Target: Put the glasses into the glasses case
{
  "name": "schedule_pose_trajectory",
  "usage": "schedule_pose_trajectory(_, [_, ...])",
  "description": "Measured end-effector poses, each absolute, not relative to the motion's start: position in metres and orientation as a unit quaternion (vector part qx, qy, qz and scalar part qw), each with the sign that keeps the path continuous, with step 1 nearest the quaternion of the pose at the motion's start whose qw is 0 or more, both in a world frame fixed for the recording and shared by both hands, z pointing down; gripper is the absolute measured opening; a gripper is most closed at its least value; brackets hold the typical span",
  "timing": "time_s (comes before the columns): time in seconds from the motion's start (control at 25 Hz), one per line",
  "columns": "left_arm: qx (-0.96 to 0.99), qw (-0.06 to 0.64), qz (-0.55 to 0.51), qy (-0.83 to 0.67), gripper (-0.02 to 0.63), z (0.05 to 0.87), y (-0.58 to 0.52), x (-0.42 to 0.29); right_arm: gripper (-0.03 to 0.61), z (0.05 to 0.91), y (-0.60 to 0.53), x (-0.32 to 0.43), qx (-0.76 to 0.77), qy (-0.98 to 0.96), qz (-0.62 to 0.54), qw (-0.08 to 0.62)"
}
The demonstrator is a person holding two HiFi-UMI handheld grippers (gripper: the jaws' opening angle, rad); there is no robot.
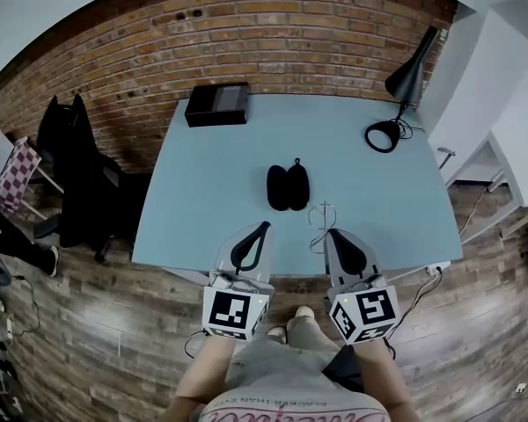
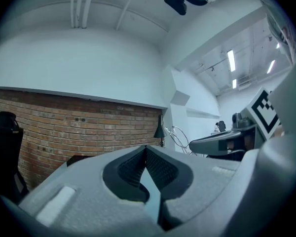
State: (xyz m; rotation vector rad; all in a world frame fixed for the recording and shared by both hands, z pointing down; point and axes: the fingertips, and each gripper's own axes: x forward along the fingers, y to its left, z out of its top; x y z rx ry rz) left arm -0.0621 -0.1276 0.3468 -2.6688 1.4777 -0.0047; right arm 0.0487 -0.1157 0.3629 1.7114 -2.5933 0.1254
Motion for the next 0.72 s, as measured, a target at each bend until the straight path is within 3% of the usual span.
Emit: schedule_pose_trajectory(0.72, [-0.843, 0.018, -0.044, 0.535, 0.005, 0.379, -0.264, -0.037, 0.015, 0.383, -0.266, 0.077, 0.497, -0.863, 0.088, 0.028])
